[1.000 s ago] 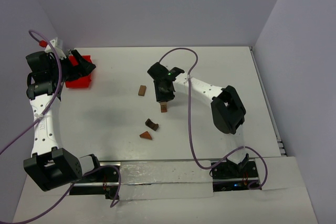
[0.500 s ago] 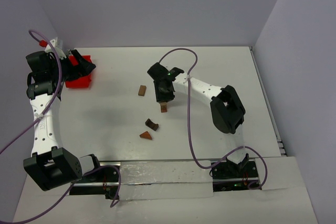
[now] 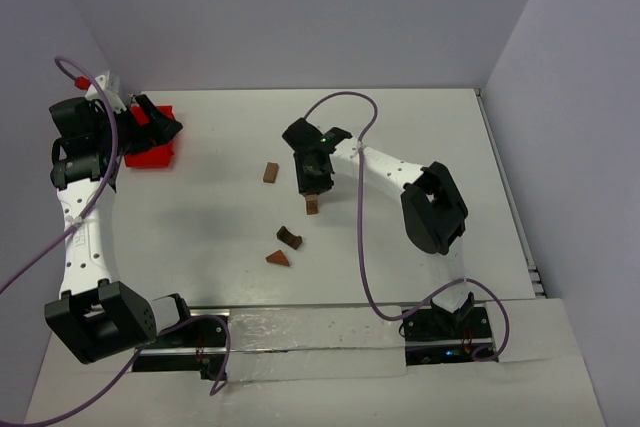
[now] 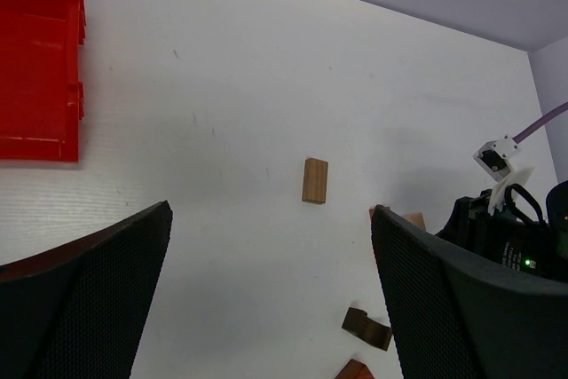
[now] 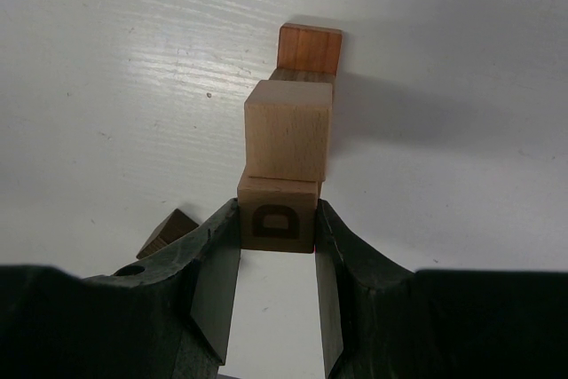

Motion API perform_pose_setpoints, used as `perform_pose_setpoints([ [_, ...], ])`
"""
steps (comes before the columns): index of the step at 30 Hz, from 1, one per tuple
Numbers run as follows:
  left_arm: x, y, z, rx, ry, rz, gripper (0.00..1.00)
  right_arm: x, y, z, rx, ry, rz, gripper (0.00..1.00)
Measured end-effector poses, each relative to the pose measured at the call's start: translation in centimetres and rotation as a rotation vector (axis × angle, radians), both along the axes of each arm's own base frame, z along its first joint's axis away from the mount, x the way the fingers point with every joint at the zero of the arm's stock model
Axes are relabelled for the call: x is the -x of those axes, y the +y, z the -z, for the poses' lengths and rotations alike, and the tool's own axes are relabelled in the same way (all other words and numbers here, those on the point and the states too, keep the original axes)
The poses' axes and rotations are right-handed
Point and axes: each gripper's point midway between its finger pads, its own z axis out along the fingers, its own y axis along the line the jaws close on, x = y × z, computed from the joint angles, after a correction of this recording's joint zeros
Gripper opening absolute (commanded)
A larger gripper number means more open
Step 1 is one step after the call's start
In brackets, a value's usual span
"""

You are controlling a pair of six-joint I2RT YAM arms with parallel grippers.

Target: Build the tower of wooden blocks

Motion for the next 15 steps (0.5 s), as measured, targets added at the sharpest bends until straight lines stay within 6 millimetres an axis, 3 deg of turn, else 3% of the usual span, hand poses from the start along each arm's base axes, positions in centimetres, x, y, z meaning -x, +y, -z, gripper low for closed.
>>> perform_pose_setpoints([
  [15,0.0,-0.01,0.0,0.0,0.0,0.001,0.99,-0.2,-0.25,0.01,-0.007,0.007,0.003,0.15],
])
